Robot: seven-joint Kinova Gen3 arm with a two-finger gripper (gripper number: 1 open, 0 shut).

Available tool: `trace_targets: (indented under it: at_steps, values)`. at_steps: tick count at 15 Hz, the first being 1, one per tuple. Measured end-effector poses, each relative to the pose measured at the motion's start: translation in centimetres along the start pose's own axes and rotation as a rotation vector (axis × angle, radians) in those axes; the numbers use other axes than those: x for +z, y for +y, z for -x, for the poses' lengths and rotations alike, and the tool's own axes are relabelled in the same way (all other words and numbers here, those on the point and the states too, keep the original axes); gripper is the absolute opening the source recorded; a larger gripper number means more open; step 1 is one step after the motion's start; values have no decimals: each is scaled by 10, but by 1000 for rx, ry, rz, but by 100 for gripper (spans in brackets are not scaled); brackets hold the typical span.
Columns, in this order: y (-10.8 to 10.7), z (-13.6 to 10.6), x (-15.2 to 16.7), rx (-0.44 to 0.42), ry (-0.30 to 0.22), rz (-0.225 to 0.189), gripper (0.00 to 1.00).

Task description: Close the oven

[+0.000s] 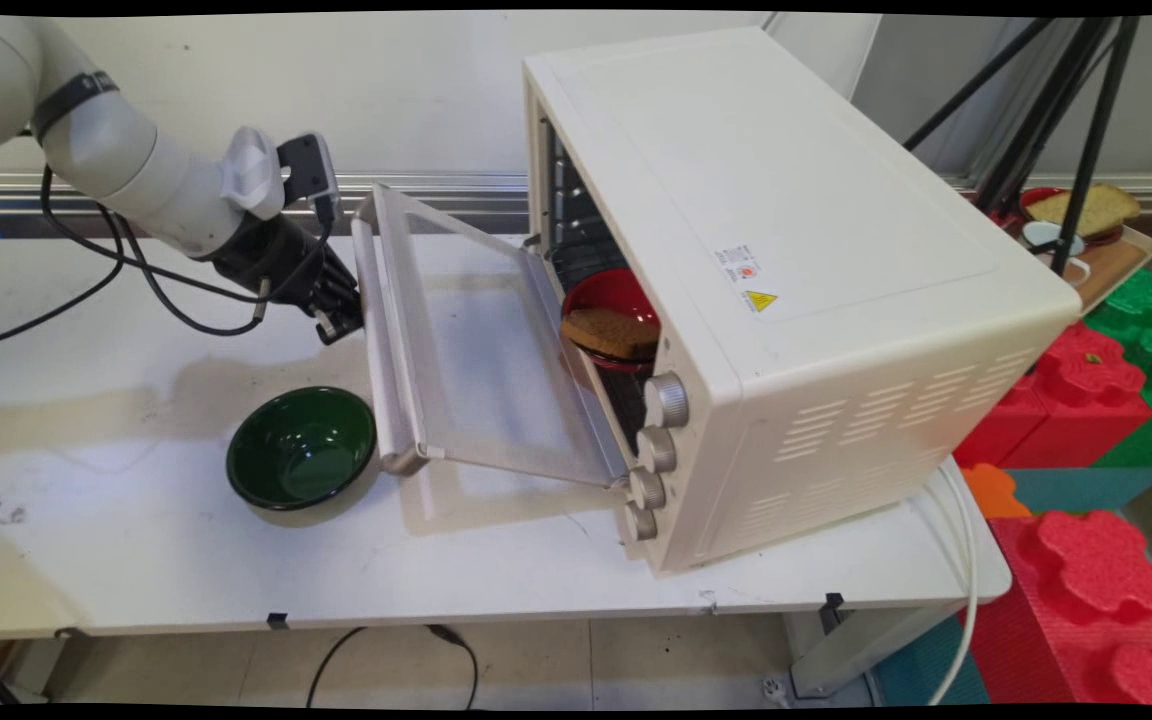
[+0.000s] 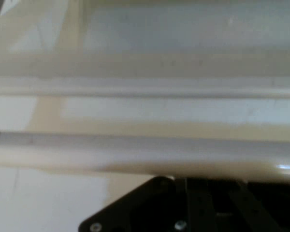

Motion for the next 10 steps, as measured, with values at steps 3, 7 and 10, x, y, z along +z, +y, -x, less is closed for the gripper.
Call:
trace_targets:
  at_steps: [3, 7, 10]
  values:
    - [1, -19, -4, 12, 38, 5, 0]
    - [4, -28, -19, 0, 84, -2, 0]
    - [6, -40, -24, 4, 112, 2, 0]
